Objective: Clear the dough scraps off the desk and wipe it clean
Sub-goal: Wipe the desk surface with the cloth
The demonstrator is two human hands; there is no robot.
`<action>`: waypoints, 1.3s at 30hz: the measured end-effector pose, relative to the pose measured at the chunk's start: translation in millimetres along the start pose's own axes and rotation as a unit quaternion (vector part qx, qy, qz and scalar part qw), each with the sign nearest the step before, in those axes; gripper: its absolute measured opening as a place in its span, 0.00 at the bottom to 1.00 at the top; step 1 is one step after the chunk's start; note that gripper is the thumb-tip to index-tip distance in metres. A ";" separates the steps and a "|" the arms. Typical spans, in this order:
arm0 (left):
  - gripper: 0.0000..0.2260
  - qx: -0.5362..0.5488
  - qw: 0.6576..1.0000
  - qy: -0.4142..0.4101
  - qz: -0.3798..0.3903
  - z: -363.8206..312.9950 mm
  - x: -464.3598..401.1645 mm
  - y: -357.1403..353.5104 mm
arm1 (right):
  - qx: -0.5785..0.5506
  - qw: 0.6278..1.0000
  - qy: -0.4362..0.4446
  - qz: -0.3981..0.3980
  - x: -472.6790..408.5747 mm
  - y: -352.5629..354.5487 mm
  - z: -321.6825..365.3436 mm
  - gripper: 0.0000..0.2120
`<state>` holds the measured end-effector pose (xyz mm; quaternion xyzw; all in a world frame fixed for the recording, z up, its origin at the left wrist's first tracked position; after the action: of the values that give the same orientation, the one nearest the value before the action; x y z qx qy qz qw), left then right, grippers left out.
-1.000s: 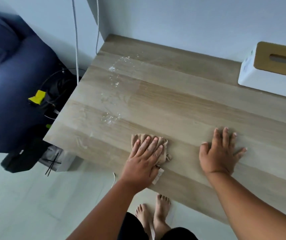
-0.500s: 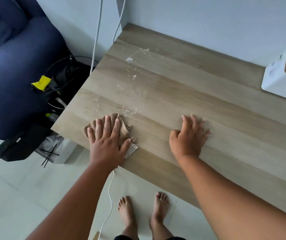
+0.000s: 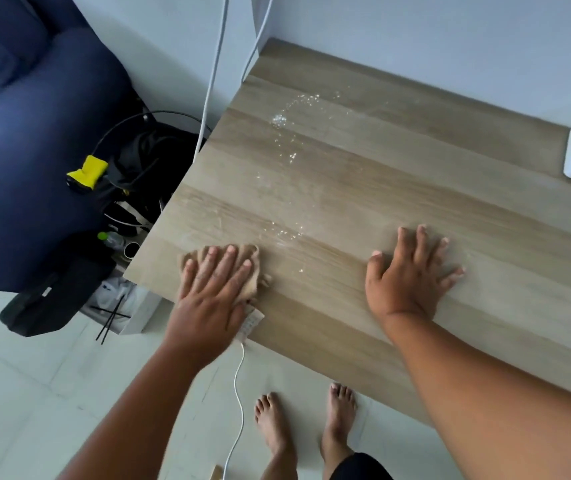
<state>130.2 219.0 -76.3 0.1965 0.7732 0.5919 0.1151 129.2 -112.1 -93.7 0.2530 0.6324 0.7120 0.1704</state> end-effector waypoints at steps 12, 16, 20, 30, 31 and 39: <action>0.30 0.017 0.998 0.067 -0.005 11.0 -67.6 3.5 | 0.025 1.000 -0.009 -0.012 -0.3 0.7 0.5 0.35; 0.27 0.046 0.999 -0.026 -0.010 16.5 -37.2 3.5 | 0.028 1.000 -0.010 -0.005 -0.4 2.1 1.4 0.35; 0.26 0.035 0.998 -0.054 -0.020 52.8 -11.2 16.8 | 0.031 0.999 -0.010 -0.004 -0.1 1.2 1.9 0.35; 0.30 0.024 0.989 0.147 -0.026 70.3 -79.3 26.1 | 0.038 0.999 -0.010 -0.009 -0.5 1.3 0.9 0.35; 0.31 0.024 0.988 0.151 -0.023 63.5 -86.6 23.9 | 0.039 0.999 -0.010 -0.008 -0.7 1.5 1.3 0.35; 0.30 0.041 0.999 -0.024 0.003 28.8 -65.9 12.1 | 0.031 0.999 -0.006 -0.007 0.7 5.0 3.1 0.36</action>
<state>203.1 217.7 -76.1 0.2173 0.7932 0.5554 0.1234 130.7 -109.8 -88.5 0.2581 0.6548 0.6893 0.1718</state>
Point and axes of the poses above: each hand's wrist, its own x-axis away from the middle knuckle, its own y-axis out of the back of the hand, z = x × y, the point moved 4 cm from there along -x, towards the middle knuckle, and after that the axes turned 6 degrees about x, right-handed, at the moved point
